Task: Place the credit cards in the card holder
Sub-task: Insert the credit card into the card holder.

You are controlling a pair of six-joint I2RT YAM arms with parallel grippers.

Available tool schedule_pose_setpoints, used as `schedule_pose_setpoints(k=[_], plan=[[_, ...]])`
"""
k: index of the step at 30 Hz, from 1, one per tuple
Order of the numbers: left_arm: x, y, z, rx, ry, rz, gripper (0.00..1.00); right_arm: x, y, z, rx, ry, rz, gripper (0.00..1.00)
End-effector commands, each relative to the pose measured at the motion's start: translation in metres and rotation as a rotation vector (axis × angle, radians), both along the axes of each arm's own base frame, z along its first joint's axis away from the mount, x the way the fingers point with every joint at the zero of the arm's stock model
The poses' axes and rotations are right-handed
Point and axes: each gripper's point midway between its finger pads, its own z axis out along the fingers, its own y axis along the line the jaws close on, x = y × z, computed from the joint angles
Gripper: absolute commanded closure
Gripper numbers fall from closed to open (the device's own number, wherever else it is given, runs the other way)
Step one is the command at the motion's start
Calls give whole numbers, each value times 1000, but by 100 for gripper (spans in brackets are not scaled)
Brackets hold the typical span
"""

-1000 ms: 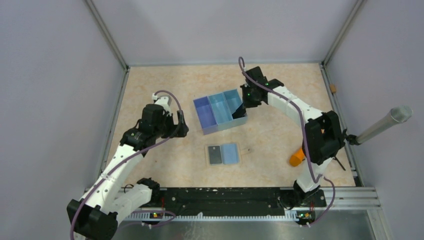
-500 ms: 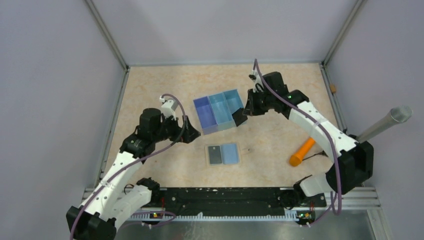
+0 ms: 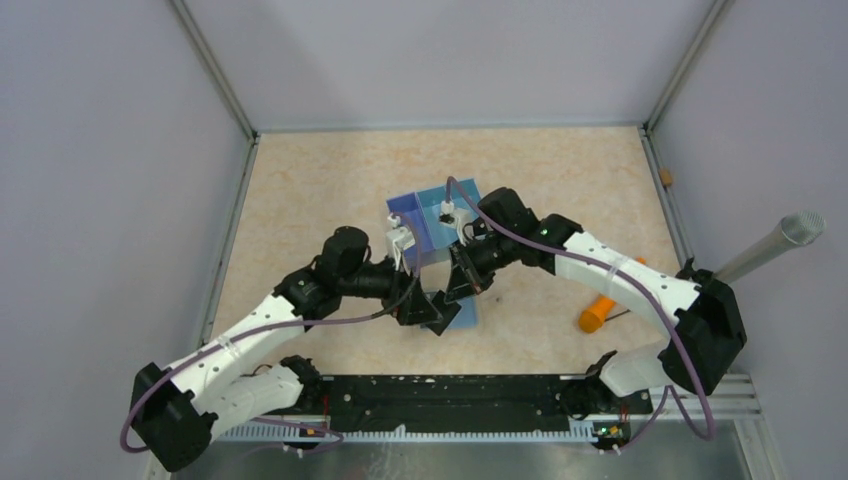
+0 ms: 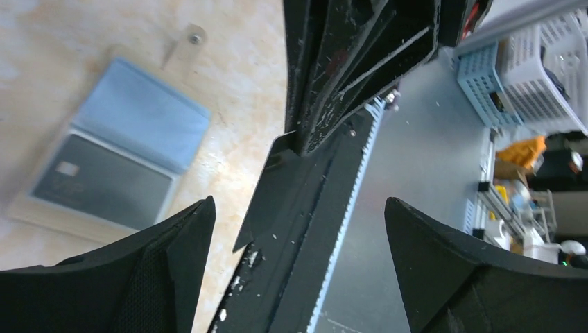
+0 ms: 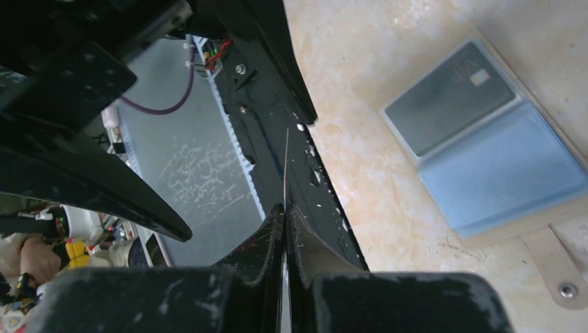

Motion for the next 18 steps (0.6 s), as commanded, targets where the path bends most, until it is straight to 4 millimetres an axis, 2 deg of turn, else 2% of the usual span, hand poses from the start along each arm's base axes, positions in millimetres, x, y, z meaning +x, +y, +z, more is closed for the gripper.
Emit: schedule_pose_setpoints(k=[1,6,11,13,14,17,18], plan=[[-26,-13,6,-51,12,-143,12,-12,15,24,140,-20,122,100],[-42,-15,7,-91,63,-206,56,-13,15,29,158,-34,144,100],[-47,-16,2,-84,101,-217,81,-16,16,35,190,-42,164,100],[-48,-17,-1,-84,114,-214,96,-16,17,38,201,-50,163,100],[-47,-17,-2,-88,119,-204,100,-16,17,39,205,-53,159,100],[-46,-19,-5,-126,144,-170,100,-13,15,41,214,-70,125,100],[-44,-21,-2,-160,133,-154,100,-11,15,41,215,-81,107,96]])
